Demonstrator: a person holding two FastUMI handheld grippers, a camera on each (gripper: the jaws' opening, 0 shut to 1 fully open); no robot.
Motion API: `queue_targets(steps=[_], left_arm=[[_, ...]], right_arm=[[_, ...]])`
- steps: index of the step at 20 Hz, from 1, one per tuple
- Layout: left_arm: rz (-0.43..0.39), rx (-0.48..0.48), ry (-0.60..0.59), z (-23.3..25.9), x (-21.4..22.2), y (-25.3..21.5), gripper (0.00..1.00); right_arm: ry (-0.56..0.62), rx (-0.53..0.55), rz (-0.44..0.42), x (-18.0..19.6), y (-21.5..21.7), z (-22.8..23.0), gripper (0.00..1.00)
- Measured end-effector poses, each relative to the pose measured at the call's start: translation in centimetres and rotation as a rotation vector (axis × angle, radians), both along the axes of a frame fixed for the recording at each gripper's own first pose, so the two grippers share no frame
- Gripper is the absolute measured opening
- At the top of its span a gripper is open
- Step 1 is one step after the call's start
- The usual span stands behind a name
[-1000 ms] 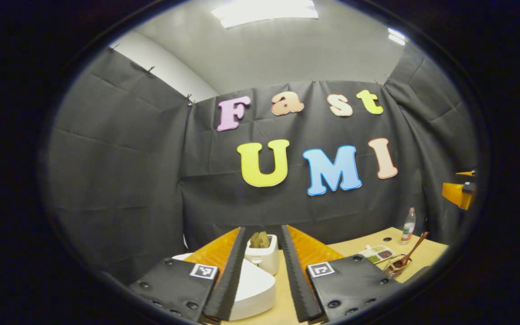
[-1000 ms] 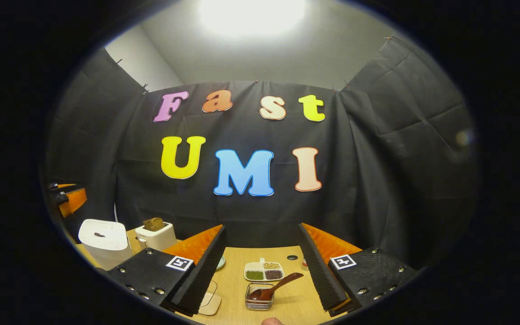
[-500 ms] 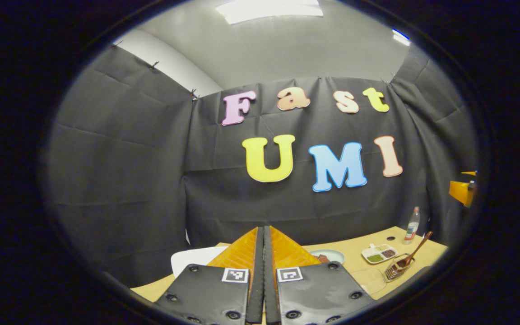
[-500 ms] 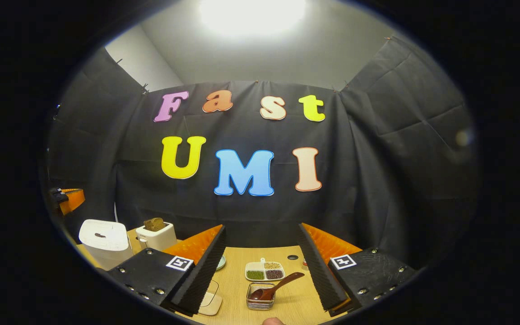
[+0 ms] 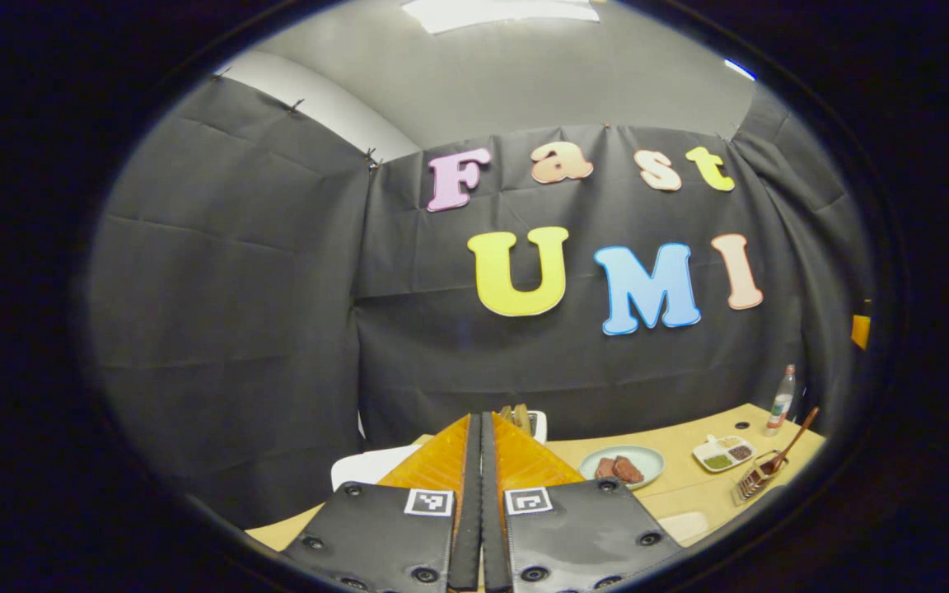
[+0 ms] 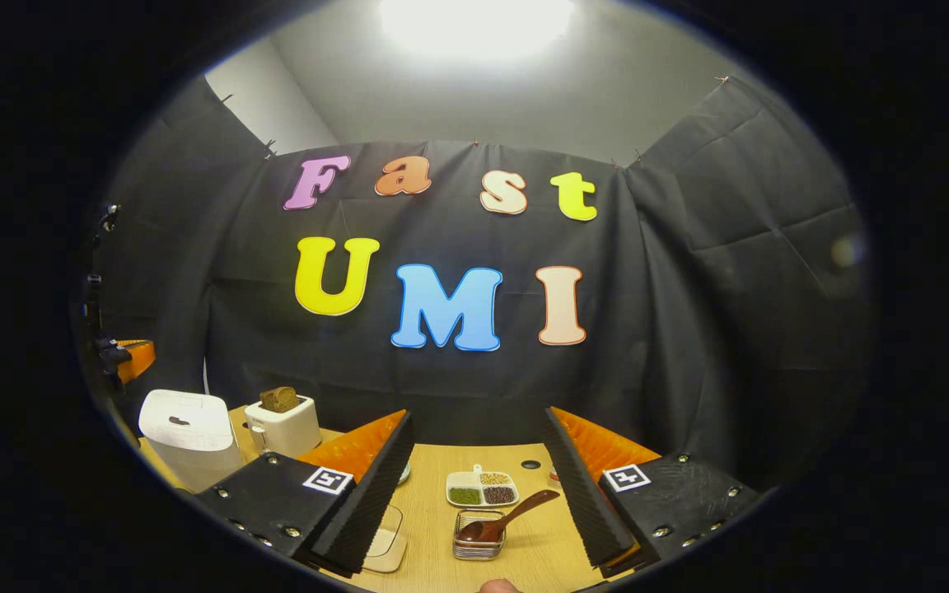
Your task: Close the left gripper, press the button to open the rice cooker; take a wooden spoon from the chopstick holder with the right hand, scoop a spoonful of rice and pour it into the rice cooker, then put the wooden spoon back into the chopstick holder.
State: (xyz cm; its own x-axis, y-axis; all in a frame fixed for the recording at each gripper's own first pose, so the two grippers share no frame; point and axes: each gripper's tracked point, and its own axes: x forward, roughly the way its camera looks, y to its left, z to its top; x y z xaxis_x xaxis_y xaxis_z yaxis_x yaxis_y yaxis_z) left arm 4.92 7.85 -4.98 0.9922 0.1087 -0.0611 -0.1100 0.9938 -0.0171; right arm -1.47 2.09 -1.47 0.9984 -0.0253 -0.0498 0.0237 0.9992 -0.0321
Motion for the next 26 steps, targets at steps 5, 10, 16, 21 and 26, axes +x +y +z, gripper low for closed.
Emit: queue_targets(steps=[5,10,16,21,26], left_arm=[[-0.028,-0.054,0.09,-4.5,1.8,1.2,0.09],[-0.014,-0.105,0.199,-9.6,3.1,2.6,0.09],[-0.007,-0.094,0.291,-14.4,3.5,3.4,0.1],[-0.015,-0.068,0.319,-16.2,3.1,2.6,0.1],[0.008,-0.129,0.295,-16.6,2.9,2.5,0.07]], right_arm=[[0.021,-0.023,-0.012,-0.5,0.7,-0.7,0.95],[0.041,-0.025,-0.045,-0.8,0.1,-1.1,0.95],[0.066,-0.037,-0.07,-1.2,-0.4,-1.8,0.95],[0.071,-0.045,-0.069,-1.3,-0.3,-1.9,0.95],[0.072,-0.04,-0.061,-1.2,-0.1,-2.0,0.95]])
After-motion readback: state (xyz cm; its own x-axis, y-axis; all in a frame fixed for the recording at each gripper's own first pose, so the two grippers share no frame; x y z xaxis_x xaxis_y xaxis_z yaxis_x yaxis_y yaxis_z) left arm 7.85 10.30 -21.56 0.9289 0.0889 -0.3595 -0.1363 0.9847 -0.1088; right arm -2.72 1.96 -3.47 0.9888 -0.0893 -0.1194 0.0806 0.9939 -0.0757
